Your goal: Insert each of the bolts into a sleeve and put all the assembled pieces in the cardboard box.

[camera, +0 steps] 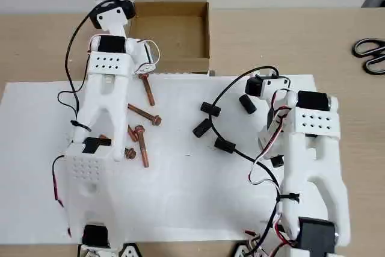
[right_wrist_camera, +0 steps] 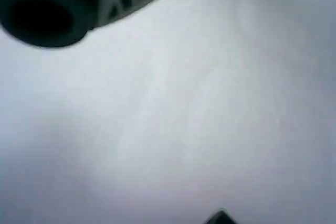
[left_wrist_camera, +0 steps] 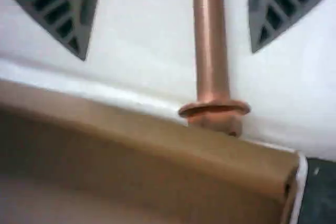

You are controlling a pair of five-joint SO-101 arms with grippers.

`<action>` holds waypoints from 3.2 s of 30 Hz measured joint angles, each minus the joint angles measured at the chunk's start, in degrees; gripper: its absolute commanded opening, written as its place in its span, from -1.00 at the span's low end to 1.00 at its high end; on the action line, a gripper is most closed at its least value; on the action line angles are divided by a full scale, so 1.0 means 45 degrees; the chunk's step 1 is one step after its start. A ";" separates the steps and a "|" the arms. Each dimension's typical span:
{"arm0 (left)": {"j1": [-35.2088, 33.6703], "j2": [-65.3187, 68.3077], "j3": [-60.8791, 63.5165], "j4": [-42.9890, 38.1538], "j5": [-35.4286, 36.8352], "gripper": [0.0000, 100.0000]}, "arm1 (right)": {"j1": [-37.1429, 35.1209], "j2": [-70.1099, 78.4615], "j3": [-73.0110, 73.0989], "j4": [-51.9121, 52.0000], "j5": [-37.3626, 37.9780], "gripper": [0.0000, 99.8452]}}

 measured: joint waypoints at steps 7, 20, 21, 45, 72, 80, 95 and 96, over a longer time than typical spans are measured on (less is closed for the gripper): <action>0.0000 0.1192 0.0020 -0.0156 0.0000 -0.62 | 0.0000 0.0000 0.0000 0.0000 0.0000 -0.99; 0.0059 0.1641 -0.0039 -0.0254 0.0000 -0.83 | 0.0000 0.0000 0.0000 0.0000 0.0000 -0.99; 0.0078 0.1700 -0.0098 -0.0293 0.0000 -0.83 | 0.0000 0.0000 0.0000 0.0000 0.0000 -0.99; 0.0137 0.4708 -0.5021 0.1856 0.0000 -0.94 | 0.0000 0.0000 0.0000 0.0000 0.0000 -0.99; 0.1231 0.4708 -1.2015 0.4454 -0.0039 -0.99 | -0.0020 -0.3321 -0.0684 0.1407 -0.1172 -0.99; 0.1797 0.1778 -1.2015 0.4454 -0.1270 -0.99 | -0.0137 -0.5216 -0.0684 0.2012 -0.2286 -0.99; 0.1915 -0.3067 -1.2034 0.4454 -0.2305 -0.99 | -0.0156 -0.9827 0.0488 0.2090 -0.2325 -1.00; 0.1915 -0.3419 -1.2034 0.4454 -0.2657 -0.99 | -0.0156 -1.0256 0.0821 0.2032 -0.2325 -1.00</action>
